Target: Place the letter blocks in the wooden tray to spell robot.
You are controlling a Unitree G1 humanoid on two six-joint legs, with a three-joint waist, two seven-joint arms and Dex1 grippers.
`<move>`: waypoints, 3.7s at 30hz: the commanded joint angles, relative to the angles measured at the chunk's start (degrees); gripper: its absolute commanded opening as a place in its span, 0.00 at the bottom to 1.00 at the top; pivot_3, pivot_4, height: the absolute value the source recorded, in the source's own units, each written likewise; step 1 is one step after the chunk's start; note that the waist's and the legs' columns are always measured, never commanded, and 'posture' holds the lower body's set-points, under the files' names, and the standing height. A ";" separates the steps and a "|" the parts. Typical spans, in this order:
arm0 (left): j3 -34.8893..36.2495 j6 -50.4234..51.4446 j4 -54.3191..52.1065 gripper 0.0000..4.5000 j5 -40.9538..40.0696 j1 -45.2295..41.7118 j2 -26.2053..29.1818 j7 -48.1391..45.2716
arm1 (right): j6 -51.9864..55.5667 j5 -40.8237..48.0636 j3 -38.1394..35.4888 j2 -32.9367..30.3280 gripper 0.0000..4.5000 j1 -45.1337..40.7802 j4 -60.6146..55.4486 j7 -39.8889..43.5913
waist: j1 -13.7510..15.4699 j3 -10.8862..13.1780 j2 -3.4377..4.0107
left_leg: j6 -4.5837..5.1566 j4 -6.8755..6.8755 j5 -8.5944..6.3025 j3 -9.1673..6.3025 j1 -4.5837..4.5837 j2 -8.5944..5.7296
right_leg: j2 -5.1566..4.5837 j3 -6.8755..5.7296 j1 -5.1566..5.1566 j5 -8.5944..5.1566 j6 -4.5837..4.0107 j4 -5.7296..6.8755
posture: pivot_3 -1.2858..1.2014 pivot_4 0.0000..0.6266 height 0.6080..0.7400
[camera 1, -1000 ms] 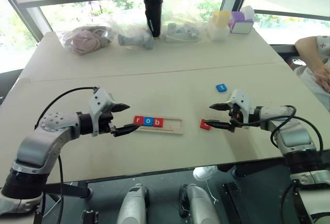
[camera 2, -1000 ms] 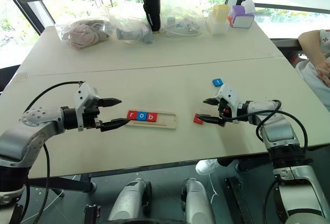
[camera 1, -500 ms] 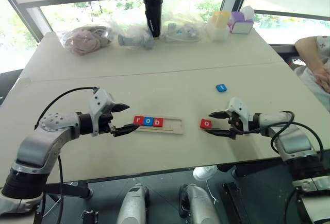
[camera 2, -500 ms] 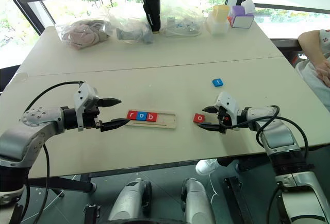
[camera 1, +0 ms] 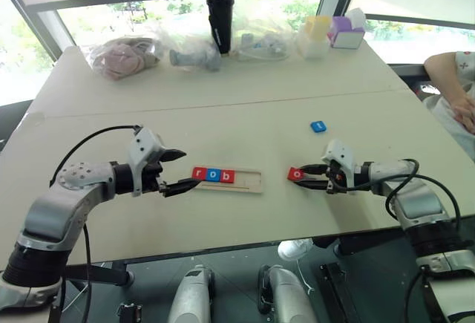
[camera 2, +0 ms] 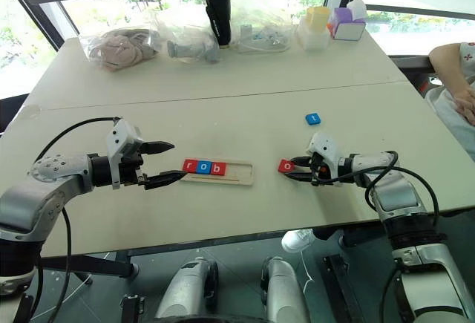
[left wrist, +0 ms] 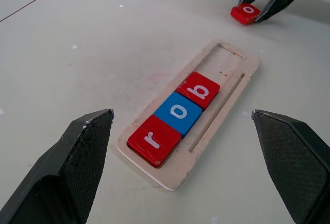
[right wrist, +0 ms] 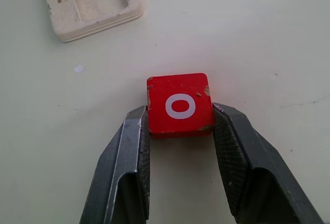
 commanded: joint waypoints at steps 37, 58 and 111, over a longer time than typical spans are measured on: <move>2.04 0.36 -4.88 1.00 -0.71 3.27 -0.51 4.84 | 1.78 -5.49 9.74 15.81 0.99 -17.23 2.20 -6.16 | 0.00 -0.03 -0.04 | 0.00 0.03 0.00 0.03 0.01 0.01 | 0.01 0.04 -0.02 0.01 -0.01 0.09 | 0.52 0.24 1.00; 1.10 -2.08 -0.83 1.00 0.62 2.26 -0.81 2.84 | -1.43 -10.83 3.84 14.39 0.99 -6.73 -1.53 -24.50 | -1.15 -0.03 -0.04 | 0.01 -0.10 0.01 0.04 0.04 0.03 | 0.06 0.05 -0.14 0.11 0.21 0.24 | 0.52 0.24 1.00; 3.23 4.04 -7.03 1.00 -9.21 -3.37 7.54 -8.45 | -2.45 -8.22 -14.22 16.17 0.99 -26.01 39.19 -43.51 | -1.95 -0.02 -0.03 | 0.00 -0.10 0.03 0.03 0.05 -0.01 | 0.10 0.17 -0.08 0.12 0.12 0.10 | 0.52 0.24 1.00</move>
